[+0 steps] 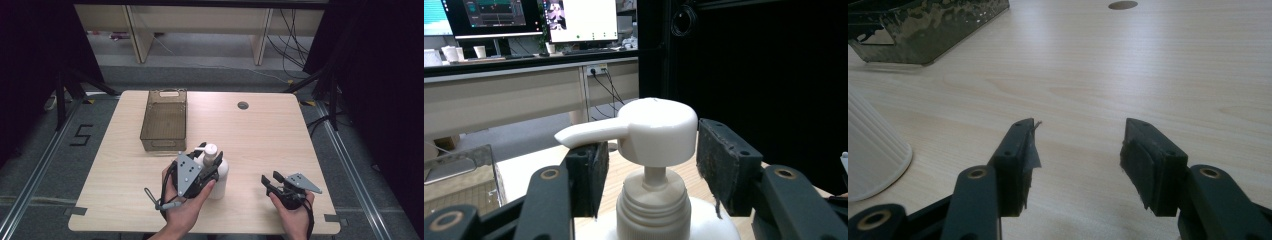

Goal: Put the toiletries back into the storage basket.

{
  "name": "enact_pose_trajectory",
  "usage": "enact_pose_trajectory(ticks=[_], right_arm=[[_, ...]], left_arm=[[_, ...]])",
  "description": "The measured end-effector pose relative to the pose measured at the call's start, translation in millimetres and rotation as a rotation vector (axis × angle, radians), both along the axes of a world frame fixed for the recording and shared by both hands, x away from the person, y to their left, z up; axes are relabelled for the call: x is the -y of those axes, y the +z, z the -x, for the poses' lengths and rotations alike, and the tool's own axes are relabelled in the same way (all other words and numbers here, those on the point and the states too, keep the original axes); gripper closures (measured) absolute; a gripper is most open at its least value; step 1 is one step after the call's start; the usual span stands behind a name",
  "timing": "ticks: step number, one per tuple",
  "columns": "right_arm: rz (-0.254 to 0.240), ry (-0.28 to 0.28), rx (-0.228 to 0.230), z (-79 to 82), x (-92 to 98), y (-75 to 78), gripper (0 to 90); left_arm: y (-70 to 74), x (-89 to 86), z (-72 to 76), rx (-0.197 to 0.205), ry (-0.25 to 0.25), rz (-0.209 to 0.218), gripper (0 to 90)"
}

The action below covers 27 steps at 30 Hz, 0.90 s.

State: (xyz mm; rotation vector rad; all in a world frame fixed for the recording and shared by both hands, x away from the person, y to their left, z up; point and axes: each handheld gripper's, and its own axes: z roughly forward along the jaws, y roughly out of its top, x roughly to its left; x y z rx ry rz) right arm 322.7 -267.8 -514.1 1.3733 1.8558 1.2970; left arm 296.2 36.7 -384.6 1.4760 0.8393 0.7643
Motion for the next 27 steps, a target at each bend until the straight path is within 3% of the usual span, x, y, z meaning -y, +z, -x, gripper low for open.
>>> enact_pose_trajectory(ticks=[3, 6, 12, 20, 25, 27], right_arm=[[0.005, 0.001, 0.007, -0.3, 0.6, -0.1, 47.7], [-0.026, 0.01, -0.01, -0.4, -1.0, -0.6, 47.5], [0.001, 0.004, 0.001, -0.9, 0.6, -0.3, 47.4], [-0.015, 0.01, 0.004, -1.4, 0.0, -0.9, 47.3], [-0.011, 0.009, 0.003, -1.3, 0.1, -0.7, 47.2], [-0.011, 0.009, 0.003, -1.3, 0.1, -0.7, 47.3]], left_arm=[[0.5, 0.7, -0.1, -0.002, -0.001, 0.0, 48.5], [0.8, 1.0, -0.2, -0.008, 0.002, 0.005, 49.9], [1.1, -1.3, -0.5, 0.0, -0.003, 0.002, 58.1], [2.0, -4.7, -0.9, -0.012, -0.025, 0.01, 58.9], [5.2, -9.0, -1.1, 0.005, -0.02, -0.002, 59.1], [7.6, -9.9, 0.1, -0.001, -0.018, 0.014, 59.2]])
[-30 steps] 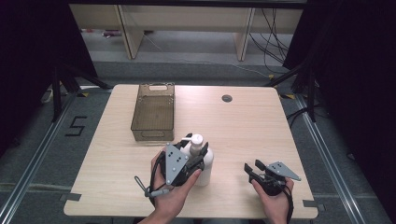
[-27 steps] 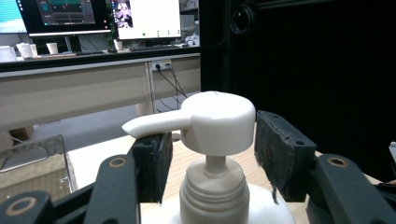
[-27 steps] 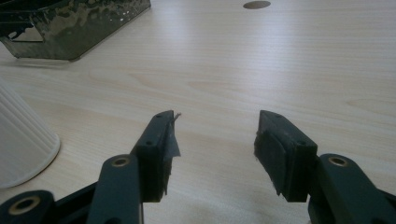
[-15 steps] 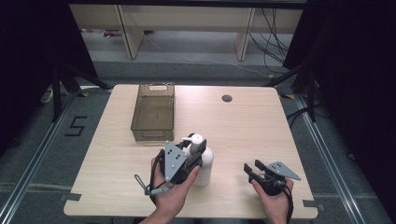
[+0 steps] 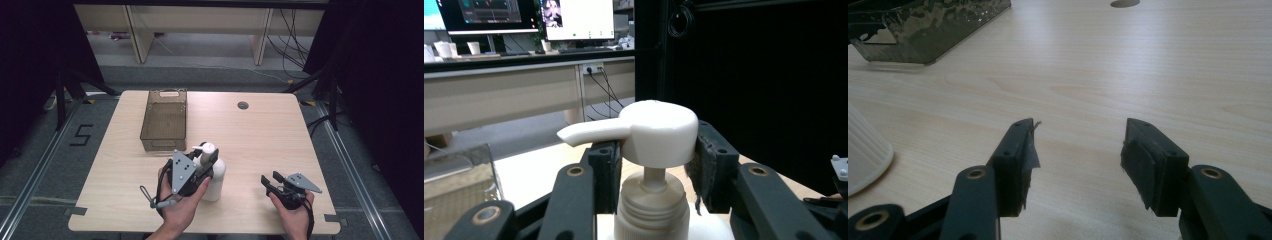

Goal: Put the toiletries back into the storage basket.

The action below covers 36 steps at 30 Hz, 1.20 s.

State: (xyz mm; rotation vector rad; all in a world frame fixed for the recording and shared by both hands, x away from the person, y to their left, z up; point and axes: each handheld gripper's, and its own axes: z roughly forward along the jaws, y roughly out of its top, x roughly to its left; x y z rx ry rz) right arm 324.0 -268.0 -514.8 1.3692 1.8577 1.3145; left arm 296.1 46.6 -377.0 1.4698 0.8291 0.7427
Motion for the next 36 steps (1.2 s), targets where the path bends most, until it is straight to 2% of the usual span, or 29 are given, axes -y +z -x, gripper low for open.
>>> enact_pose_trajectory(ticks=[2, 3, 6, 10, 11, 12, 13, 16, 17, 28, 36], right_arm=[[0.0, 0.0, 0.0, 0.0, -0.1, 0.0, 47.3], [0.006, -0.004, 0.003, 0.2, 0.0, 0.1, 47.3], [0.005, -0.004, 0.002, 0.1, 0.0, 0.1, 47.3], [0.004, 0.0, -0.014, 0.9, -0.3, 0.9, 47.3], [-0.028, -0.013, -0.048, 2.8, -3.1, 1.3, 47.3], [-0.028, -0.013, -0.048, 2.8, -3.1, 1.3, 47.3], [0.001, 0.0, -0.009, 0.5, -0.3, 0.6, 47.4], [0.001, 0.0, -0.01, 0.5, -0.3, 0.7, 47.3], [-0.031, -0.014, -0.05, 3.1, -3.3, 1.6, 47.3], [-0.028, -0.015, -0.049, 3.0, -3.5, 1.3, 47.4], [-0.029, -0.016, -0.049, 3.2, -3.6, 1.4, 47.4]], left_arm=[[1.6, -1.3, 0.0, 0.005, 0.001, -0.002, 59.2], [5.0, -4.8, -1.3, 0.025, 0.01, -0.013, 59.2], [6.9, -6.9, -1.1, 0.012, 0.011, 0.002, 59.2], [11.6, -13.4, -2.7, 0.025, 0.027, -0.001, 59.2], [14.3, -16.6, -3.6, 0.034, 0.041, 0.0, 59.2], [14.3, -16.6, -3.6, 0.034, 0.041, 0.0, 59.2], [17.4, -20.2, -5.3, 0.045, 0.056, 0.001, 59.2], [20.0, -23.4, -6.8, 0.051, 0.068, 0.002, 59.2], [21.9, -26.9, -8.2, 0.061, 0.085, -0.004, 59.2], [28.7, -47.8, -19.5, 0.082, 0.176, -0.004, 59.2], [33.5, -65.3, -28.7, 0.098, 0.25, -0.021, 59.2]])
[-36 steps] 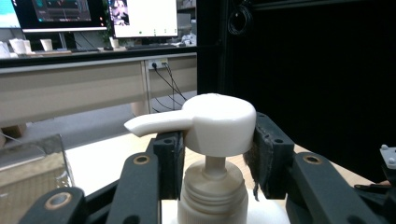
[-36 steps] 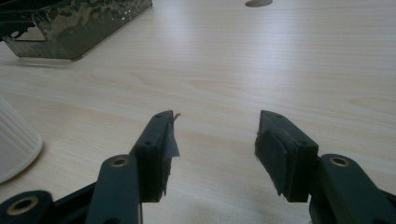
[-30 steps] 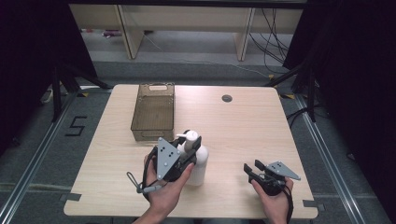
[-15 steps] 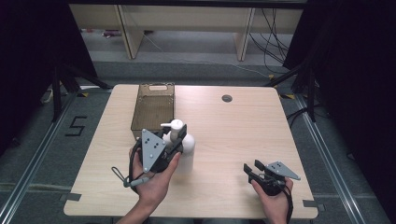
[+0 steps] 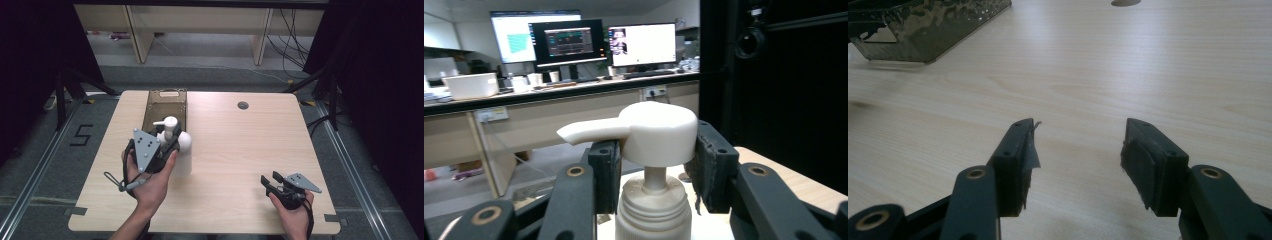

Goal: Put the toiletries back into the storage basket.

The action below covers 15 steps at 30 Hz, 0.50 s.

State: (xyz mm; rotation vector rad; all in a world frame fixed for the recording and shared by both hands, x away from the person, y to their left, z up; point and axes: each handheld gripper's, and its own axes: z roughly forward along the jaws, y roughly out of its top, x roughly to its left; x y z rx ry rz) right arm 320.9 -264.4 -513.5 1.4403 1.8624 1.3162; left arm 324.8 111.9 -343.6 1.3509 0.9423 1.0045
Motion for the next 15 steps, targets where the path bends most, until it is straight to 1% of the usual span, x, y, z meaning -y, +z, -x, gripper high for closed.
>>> enact_pose_trajectory(ticks=[1, 2, 3, 4, 5, 6, 9, 10, 11, 12, 13, 14, 15], right_arm=[[0.0, 0.0, 0.0, 0.0, 0.0, 0.0, 47.4], [0.013, -0.005, -0.001, -0.3, 0.2, -0.3, 47.4], [0.014, -0.004, 0.0, -0.4, 0.1, -0.3, 47.4], [0.014, -0.004, 0.0, -0.4, 0.1, -0.3, 47.4], [0.015, 0.0, 0.0, -0.6, 0.3, -0.3, 47.4], [0.014, -0.001, 0.001, -0.6, 0.3, -0.4, 47.4], [0.014, 0.0, 0.0, -0.5, 0.3, -0.3, 47.4], [0.014, 0.0, 0.0, -0.5, 0.3, -0.3, 47.4], [0.027, 0.007, 0.012, -1.2, 1.3, -0.5, 47.4], [0.027, 0.007, 0.012, -1.2, 1.3, -0.5, 47.4], [0.002, 0.002, -0.002, 0.0, -0.4, -0.1, 47.4], [0.002, 0.002, -0.002, 0.0, -0.4, -0.1, 47.4], [0.033, 0.017, 0.031, -2.0, 2.1, -0.8, 47.4]], left_arm=[[0.1, -1.9, -1.2, -0.001, 0.008, 0.002, 59.2], [0.4, -3.7, -2.2, 0.001, 0.019, -0.001, 59.2], [1.2, -6.5, -4.1, 0.008, 0.033, -0.003, 59.2], [1.2, -6.5, -4.1, 0.008, 0.033, -0.003, 59.2], [2.0, -8.9, -6.1, 0.011, 0.049, 0.0, 59.2], [2.0, -8.9, -6.1, 0.011, 0.049, 0.0, 59.2], [3.4, -14.0, -10.1, 0.012, 0.074, 0.0, 59.2], [3.4, -14.0, -10.1, 0.012, 0.074, 0.0, 59.2], [3.6, -15.2, -11.0, 0.011, 0.079, 0.0, 59.2], [3.6, -16.4, -11.9, 0.011, 0.087, -0.001, 59.2], [3.6, -17.4, -12.9, 0.011, 0.09, 0.001, 59.2], [3.7, -18.6, -14.1, 0.012, 0.096, 0.0, 59.2], [3.9, -20.8, -16.0, 0.011, 0.108, 0.001, 59.2]])
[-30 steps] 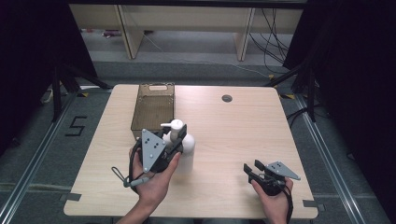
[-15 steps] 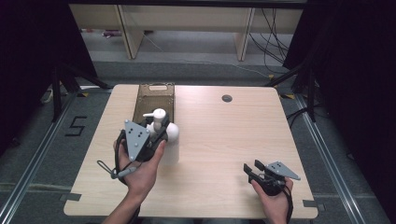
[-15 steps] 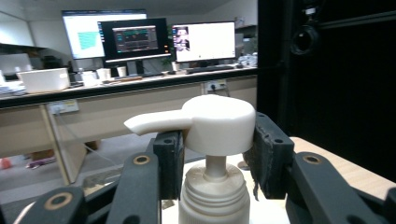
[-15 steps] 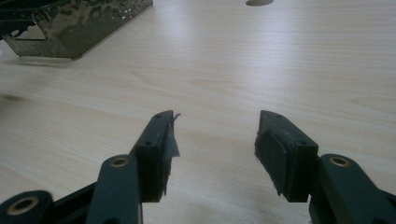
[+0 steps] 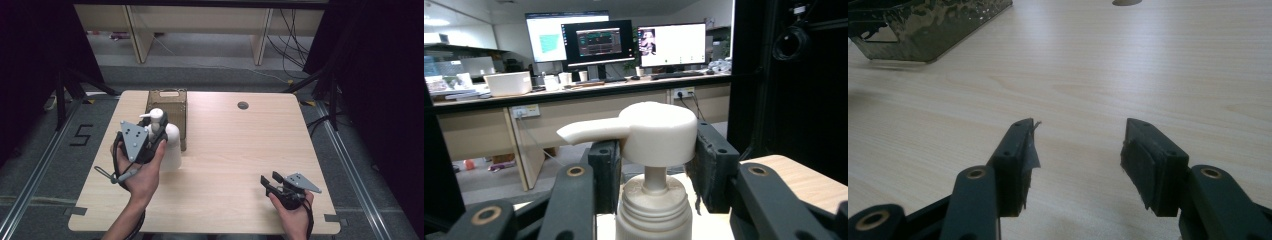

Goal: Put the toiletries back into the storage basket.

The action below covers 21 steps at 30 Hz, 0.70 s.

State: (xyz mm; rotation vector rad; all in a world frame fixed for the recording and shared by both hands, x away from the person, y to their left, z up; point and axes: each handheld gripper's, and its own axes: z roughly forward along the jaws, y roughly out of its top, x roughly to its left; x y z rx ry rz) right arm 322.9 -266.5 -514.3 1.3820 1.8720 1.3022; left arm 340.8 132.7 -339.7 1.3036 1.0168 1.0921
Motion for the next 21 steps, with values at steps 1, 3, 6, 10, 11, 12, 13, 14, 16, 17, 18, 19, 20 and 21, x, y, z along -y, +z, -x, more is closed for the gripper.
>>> enact_pose_trajectory(ticks=[1, 3, 6, 10, 11, 12, 13, 14, 16, 17, 18, 19, 20, 21], right_arm=[[0.0, 0.0, 0.0, 0.0, 0.0, 0.0, 47.4], [-0.002, 0.0, -0.001, 0.2, 0.2, 0.2, 47.4], [-0.008, 0.001, 0.011, -0.5, -0.5, -0.7, 47.4], [-0.009, 0.001, 0.006, -0.2, -0.6, -0.4, 47.4], [-0.009, 0.002, 0.008, -0.3, -0.5, -0.6, 47.4], [-0.01, 0.002, 0.007, -0.2, -0.6, -0.6, 47.4], [-0.01, 0.002, 0.007, -0.2, -0.6, -0.6, 47.4], [-0.008, 0.002, 0.005, -0.2, -0.6, -0.4, 47.4], [-0.008, 0.002, 0.005, -0.2, -0.6, -0.4, 47.4], [-0.008, 0.002, 0.004, -0.1, -0.7, -0.3, 47.3], [-0.035, -0.007, -0.018, 1.1, -2.8, -0.1, 47.4], [-0.035, -0.007, -0.018, 1.1, -2.8, -0.1, 47.4], [-0.034, -0.008, -0.017, 0.9, -2.7, -0.3, 47.4], [-0.03, -0.005, -0.012, 0.7, -2.1, -0.3, 47.4]], left_arm=[[0.0, 0.0, 0.0, 0.0, 0.0, 0.0, 59.2], [0.6, -2.2, -1.7, 0.0, 0.009, 0.003, 59.2], [1.9, -6.6, -4.5, 0.001, 0.024, 0.005, 59.2], [3.4, -10.5, -6.7, 0.004, 0.036, 0.007, 59.2], [3.4, -10.5, -6.7, 0.004, 0.036, 0.007, 59.2], [3.8, -11.4, -7.1, 0.005, 0.039, 0.008, 59.2], [4.2, -12.3, -7.5, 0.006, 0.04, 0.006, 59.2], [4.5, -12.9, -7.8, 0.006, 0.043, 0.007, 59.2], [5.2, -14.1, -8.8, 0.01, 0.045, 0.006, 59.2], [5.5, -14.8, -9.1, 0.007, 0.046, 0.004, 59.2], [6.1, -16.0, -10.4, 0.011, 0.048, 0.005, 59.2], [6.1, -16.0, -10.4, 0.011, 0.048, 0.005, 59.2], [7.0, -17.3, -11.5, 0.01, 0.048, 0.007, 59.2], [7.4, -17.7, -12.1, 0.01, 0.049, 0.012, 59.2]])
